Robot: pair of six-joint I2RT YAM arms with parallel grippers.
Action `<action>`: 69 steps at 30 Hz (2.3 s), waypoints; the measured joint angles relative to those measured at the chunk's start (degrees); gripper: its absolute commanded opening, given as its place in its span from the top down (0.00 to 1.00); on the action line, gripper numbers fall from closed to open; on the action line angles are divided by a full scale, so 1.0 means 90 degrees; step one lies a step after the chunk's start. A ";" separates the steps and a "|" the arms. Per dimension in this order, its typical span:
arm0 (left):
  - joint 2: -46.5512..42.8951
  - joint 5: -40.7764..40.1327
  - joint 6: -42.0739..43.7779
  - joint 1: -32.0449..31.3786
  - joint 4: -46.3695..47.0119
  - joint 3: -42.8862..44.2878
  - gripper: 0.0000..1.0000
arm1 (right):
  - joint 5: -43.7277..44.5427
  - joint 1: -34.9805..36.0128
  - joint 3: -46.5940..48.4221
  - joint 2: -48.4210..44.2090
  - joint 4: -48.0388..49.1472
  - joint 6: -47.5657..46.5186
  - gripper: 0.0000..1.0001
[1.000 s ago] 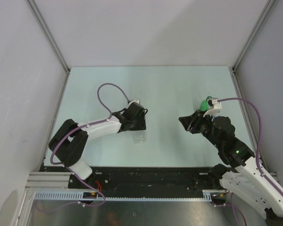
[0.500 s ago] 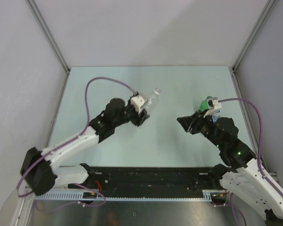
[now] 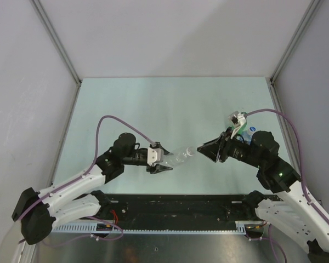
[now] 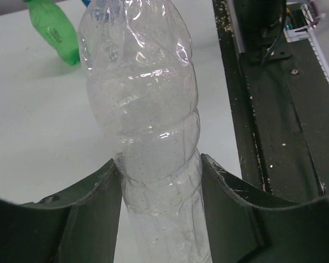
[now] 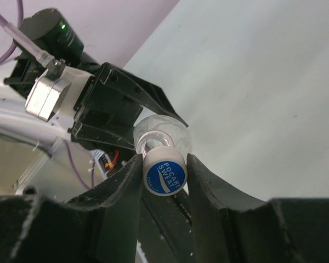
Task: Screw on the bottle caps
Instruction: Screw the bottle cap onto the plastic bottle.
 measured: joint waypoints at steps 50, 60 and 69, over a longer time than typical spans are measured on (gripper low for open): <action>0.0155 0.0466 0.0078 0.0012 -0.0369 0.0168 1.00 | -0.0942 0.0520 0.0979 0.1258 -0.0804 -0.2025 0.63; 0.0153 0.0838 0.0318 0.0015 -0.0685 0.0168 1.00 | -0.1166 0.0799 0.1188 0.1413 -0.1314 -0.2669 0.64; 0.0848 0.1307 -0.0068 -0.0017 -0.1005 0.0622 1.00 | -0.0855 0.1018 0.1239 0.1387 -0.1654 -0.3468 0.65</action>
